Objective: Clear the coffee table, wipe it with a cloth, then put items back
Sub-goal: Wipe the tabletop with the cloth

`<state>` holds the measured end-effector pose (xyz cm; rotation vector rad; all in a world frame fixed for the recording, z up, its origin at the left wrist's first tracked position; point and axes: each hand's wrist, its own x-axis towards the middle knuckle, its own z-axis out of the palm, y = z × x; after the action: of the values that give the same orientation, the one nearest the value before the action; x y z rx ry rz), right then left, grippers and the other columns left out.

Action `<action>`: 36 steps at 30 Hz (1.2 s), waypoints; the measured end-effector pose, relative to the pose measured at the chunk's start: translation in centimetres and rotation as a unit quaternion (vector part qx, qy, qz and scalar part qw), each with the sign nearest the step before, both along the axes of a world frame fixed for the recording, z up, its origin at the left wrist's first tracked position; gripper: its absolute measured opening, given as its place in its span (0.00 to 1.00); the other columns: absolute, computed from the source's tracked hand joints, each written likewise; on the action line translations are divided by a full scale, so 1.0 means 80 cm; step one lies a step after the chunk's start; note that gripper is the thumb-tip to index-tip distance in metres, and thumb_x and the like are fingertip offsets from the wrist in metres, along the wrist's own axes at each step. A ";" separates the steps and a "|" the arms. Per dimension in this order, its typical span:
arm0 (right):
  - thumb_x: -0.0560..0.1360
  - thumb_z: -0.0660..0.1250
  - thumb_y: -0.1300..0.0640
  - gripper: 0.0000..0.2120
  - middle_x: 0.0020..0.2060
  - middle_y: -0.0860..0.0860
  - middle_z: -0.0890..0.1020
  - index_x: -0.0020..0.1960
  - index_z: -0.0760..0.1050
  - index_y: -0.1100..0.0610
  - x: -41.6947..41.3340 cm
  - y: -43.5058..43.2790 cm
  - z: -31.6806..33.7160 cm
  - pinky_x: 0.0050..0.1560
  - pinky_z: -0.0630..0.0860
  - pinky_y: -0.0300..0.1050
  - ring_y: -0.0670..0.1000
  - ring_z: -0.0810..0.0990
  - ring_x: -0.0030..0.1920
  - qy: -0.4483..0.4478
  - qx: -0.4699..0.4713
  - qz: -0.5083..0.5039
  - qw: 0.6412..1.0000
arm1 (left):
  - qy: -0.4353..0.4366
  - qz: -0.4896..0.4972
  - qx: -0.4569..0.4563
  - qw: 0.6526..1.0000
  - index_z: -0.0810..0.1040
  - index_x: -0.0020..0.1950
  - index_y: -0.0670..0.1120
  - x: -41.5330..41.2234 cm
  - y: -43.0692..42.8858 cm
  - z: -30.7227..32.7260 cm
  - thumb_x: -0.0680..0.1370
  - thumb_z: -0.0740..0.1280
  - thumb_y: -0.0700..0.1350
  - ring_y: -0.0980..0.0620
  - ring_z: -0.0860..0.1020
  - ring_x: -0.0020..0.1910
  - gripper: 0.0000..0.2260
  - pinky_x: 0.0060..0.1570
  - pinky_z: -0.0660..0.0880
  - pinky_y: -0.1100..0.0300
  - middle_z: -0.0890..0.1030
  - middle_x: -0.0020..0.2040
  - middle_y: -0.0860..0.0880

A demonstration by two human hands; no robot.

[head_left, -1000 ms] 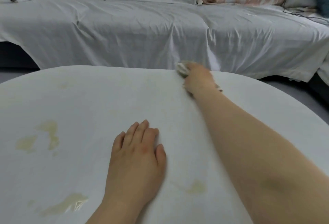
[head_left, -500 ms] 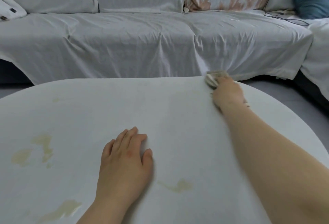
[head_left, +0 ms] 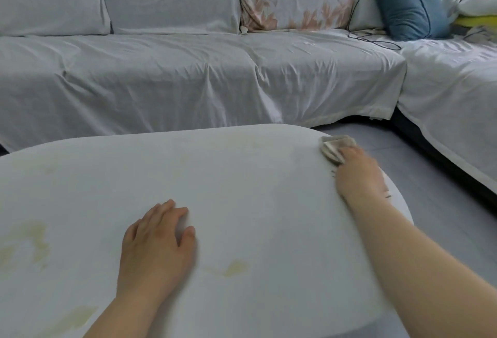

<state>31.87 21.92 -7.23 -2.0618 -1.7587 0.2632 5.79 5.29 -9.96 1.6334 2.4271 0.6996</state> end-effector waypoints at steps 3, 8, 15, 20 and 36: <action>0.71 0.57 0.65 0.23 0.63 0.55 0.73 0.63 0.69 0.49 -0.064 -0.035 -0.007 0.55 0.70 0.49 0.59 0.73 0.58 0.013 0.007 0.103 0.995 | -0.006 0.001 -0.001 1.000 0.68 0.65 0.51 0.000 0.000 0.001 0.76 0.57 0.49 0.55 0.56 0.73 0.17 0.68 0.47 0.58 0.63 0.73 0.53; 0.72 0.61 0.62 0.25 0.73 0.46 0.61 0.67 0.64 0.49 -0.104 -0.091 -0.021 0.62 0.63 0.45 0.54 0.64 0.67 -0.011 0.012 0.334 0.942 | -0.006 0.003 -0.009 1.000 0.69 0.64 0.50 0.002 0.001 0.003 0.75 0.59 0.49 0.53 0.58 0.72 0.17 0.68 0.49 0.56 0.65 0.72 0.51; 0.74 0.54 0.65 0.22 0.68 0.49 0.68 0.65 0.67 0.51 0.049 -0.084 -0.007 0.60 0.66 0.50 0.58 0.68 0.63 -0.002 0.029 0.033 0.999 | -0.005 -0.005 -0.015 1.000 0.69 0.65 0.50 0.002 0.000 0.005 0.77 0.56 0.50 0.51 0.58 0.72 0.17 0.69 0.50 0.55 0.64 0.72 0.50; 0.70 0.59 0.63 0.25 0.68 0.46 0.68 0.63 0.68 0.44 -0.023 -0.158 -0.017 0.55 0.72 0.54 0.54 0.71 0.61 0.005 0.040 0.160 0.986 | -0.010 -0.001 -0.017 1.000 0.70 0.64 0.49 0.006 -0.002 0.009 0.77 0.54 0.49 0.51 0.59 0.72 0.17 0.68 0.51 0.55 0.65 0.72 0.49; 0.73 0.57 0.60 0.25 0.73 0.48 0.58 0.68 0.60 0.47 -0.020 -0.190 -0.013 0.59 0.68 0.48 0.53 0.66 0.66 -0.041 0.017 0.132 0.990 | 0.034 -0.005 0.000 0.999 0.79 0.52 0.39 0.012 -0.090 0.020 0.72 0.57 0.45 0.38 0.76 0.58 0.16 0.58 0.69 0.44 0.80 0.57 0.39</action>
<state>30.28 6.74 -8.24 -1.8383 -2.0729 0.2260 6.77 -1.95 -8.37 1.6948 2.4639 0.6536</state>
